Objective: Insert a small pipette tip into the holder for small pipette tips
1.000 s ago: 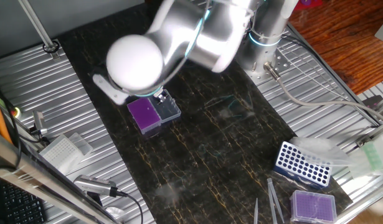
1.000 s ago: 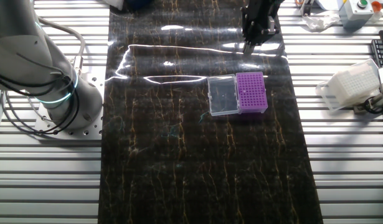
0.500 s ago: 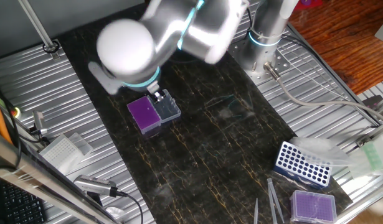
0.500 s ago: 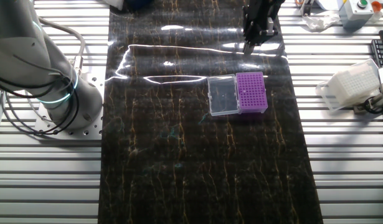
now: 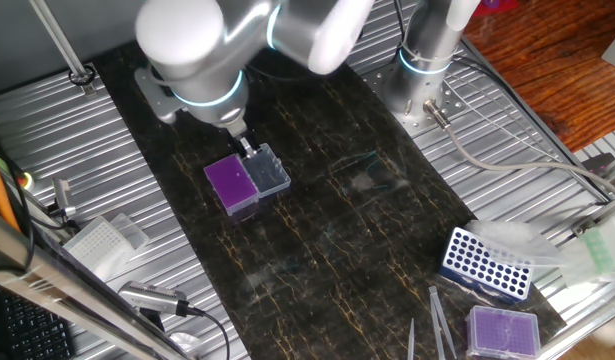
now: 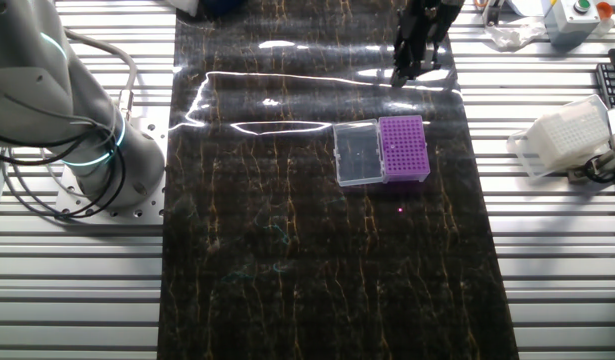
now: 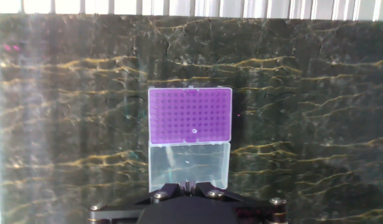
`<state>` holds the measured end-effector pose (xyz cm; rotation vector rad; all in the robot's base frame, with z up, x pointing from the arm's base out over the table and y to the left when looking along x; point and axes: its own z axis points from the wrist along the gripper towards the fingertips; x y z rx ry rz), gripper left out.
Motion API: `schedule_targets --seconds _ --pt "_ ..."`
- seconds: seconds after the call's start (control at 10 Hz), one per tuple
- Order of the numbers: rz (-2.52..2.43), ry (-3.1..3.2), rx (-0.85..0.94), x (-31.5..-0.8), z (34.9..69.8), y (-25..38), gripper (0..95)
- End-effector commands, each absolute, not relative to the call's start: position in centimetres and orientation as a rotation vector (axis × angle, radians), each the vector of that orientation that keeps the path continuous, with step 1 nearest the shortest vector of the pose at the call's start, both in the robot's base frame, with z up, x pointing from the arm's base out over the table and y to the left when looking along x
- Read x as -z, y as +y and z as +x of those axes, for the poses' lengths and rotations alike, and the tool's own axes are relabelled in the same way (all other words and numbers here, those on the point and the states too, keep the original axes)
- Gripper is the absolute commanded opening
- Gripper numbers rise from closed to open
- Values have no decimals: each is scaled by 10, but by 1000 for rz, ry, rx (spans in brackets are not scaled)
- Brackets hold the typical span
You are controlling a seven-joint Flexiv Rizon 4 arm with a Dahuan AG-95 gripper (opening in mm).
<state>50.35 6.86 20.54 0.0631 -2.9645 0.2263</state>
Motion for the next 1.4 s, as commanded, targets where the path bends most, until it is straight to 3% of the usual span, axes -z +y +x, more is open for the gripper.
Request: schedule_targets --seconds 0.1,1.4 --pt "-19 -2979 -164 -203 506 72 0" --pt "-16 -3048 -160 -197 516 92 0"
